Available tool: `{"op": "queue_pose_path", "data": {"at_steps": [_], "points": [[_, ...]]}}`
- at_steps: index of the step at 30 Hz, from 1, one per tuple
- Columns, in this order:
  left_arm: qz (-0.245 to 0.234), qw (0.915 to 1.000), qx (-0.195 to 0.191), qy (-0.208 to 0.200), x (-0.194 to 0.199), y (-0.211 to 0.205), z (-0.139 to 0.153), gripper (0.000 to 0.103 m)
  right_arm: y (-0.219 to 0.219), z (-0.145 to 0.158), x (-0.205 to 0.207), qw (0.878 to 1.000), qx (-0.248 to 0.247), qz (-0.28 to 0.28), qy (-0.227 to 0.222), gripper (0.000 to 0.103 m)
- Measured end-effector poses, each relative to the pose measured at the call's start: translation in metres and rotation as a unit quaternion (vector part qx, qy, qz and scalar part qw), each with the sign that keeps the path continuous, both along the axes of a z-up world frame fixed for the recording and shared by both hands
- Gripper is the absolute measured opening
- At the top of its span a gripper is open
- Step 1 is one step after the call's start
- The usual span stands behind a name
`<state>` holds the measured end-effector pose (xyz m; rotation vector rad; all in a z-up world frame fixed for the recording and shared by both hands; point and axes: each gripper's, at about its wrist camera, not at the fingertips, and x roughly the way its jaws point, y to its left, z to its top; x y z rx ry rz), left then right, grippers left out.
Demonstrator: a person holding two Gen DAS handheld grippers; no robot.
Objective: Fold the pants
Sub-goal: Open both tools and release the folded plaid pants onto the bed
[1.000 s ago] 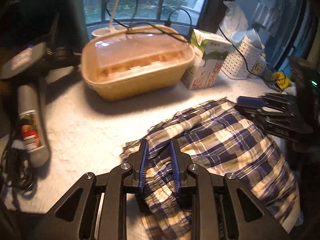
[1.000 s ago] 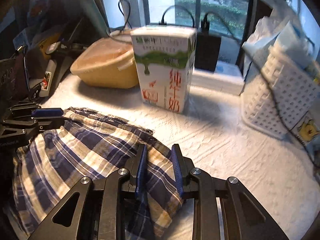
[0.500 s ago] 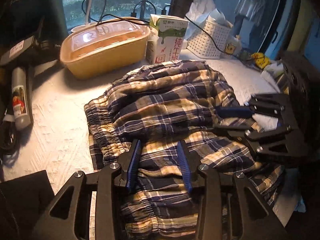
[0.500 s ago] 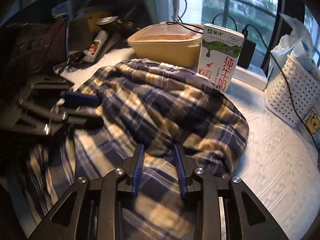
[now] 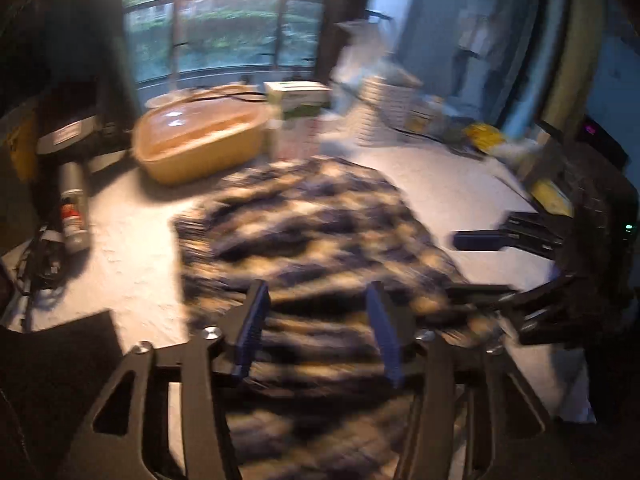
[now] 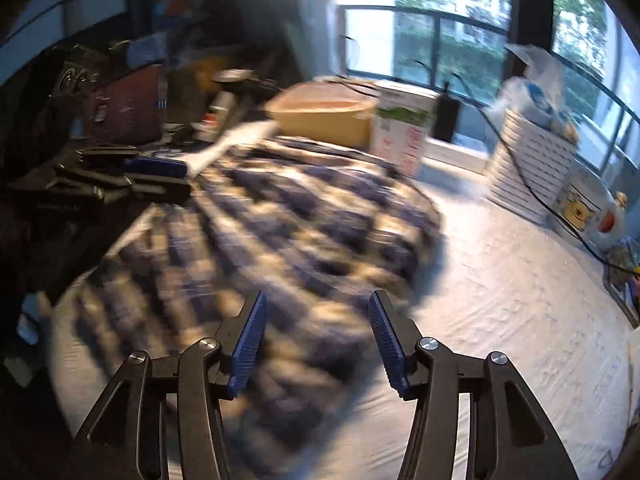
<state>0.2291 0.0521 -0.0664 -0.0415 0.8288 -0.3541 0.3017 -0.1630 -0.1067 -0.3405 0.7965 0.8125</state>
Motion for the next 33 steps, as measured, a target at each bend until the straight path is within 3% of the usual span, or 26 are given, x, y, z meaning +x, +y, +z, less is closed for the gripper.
{"op": "queue_pose_path", "data": {"at_steps": [3, 5, 14, 19, 24, 27, 30, 33], "points": [[-0.003, 0.999, 0.036, 0.028, -0.002, -0.018, -0.021, 0.053, 0.019, -0.016, -0.018, 0.999, -0.05, 0.014, -0.013, 0.056], [0.01, 0.9979, 0.038, 0.051, 0.0, -0.019, -0.033, 0.053, 0.021, -0.032, -0.022, 0.997, -0.071, 0.01, 0.001, 0.056], [0.021, 0.9966, 0.039, 0.07, -0.023, -0.014, -0.051, 0.053, -0.012, -0.041, -0.037, 0.998, -0.047, -0.024, 0.028, 0.056], [0.02, 0.9958, 0.049, 0.074, -0.034, -0.011, -0.047, 0.053, -0.024, -0.041, -0.046, 0.998, -0.046, -0.032, 0.042, 0.056], [0.037, 0.9964, 0.046, 0.061, -0.041, 0.014, -0.023, 0.053, -0.046, -0.029, -0.05, 0.997, -0.035, -0.043, 0.058, 0.057], [0.062, 0.9965, 0.037, 0.043, -0.026, 0.039, -0.007, 0.053, -0.06, -0.015, -0.042, 0.997, -0.016, -0.064, 0.049, 0.057], [0.081, 0.9949, 0.052, 0.031, -0.001, 0.052, -0.002, 0.053, -0.066, -0.002, -0.023, 0.996, 0.0, -0.083, 0.034, 0.06], [0.087, 0.9949, 0.039, 0.033, 0.029, 0.063, -0.005, 0.054, -0.063, 0.003, 0.001, 0.995, 0.009, -0.098, 0.026, 0.062]]}}
